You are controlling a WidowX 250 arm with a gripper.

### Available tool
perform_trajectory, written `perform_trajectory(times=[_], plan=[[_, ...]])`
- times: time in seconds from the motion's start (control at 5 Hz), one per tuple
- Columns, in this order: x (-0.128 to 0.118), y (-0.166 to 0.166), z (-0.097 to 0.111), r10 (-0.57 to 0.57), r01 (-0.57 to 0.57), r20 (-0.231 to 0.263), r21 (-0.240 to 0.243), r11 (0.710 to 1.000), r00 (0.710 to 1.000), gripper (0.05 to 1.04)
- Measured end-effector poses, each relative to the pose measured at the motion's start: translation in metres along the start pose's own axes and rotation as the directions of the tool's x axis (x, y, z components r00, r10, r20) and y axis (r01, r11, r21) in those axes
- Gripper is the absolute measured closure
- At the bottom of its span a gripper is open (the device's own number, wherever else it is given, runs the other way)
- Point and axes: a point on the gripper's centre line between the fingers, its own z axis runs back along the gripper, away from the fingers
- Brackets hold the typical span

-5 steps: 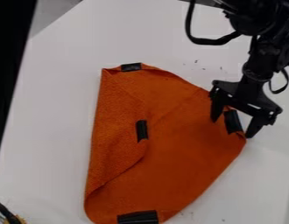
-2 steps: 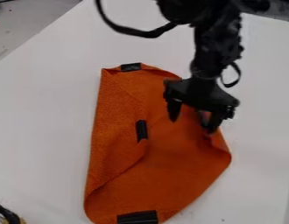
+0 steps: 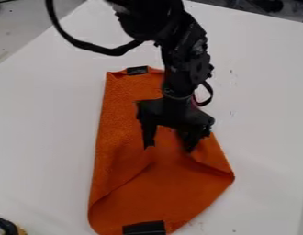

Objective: Fold the cloth from top right to bottom left

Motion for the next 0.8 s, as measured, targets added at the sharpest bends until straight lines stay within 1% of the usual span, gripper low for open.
perform_trajectory(times=[0.2, 0.4, 0.6, 0.8], plan=[[-0.002, 0.01, 0.002, -0.007, 0.008, -0.023, 0.029, 1.0, 1.0, 0.082], [0.003, 0.012, 0.007, -0.012, 0.014, -0.034, 0.052, 0.999, 0.999, 0.082], [0.018, 0.001, 0.025, -0.054, 0.055, -0.012, 0.08, 0.995, 0.998, 0.082], [0.034, -0.025, 0.058, -0.09, 0.086, 0.022, 0.132, 0.988, 0.996, 0.082]])
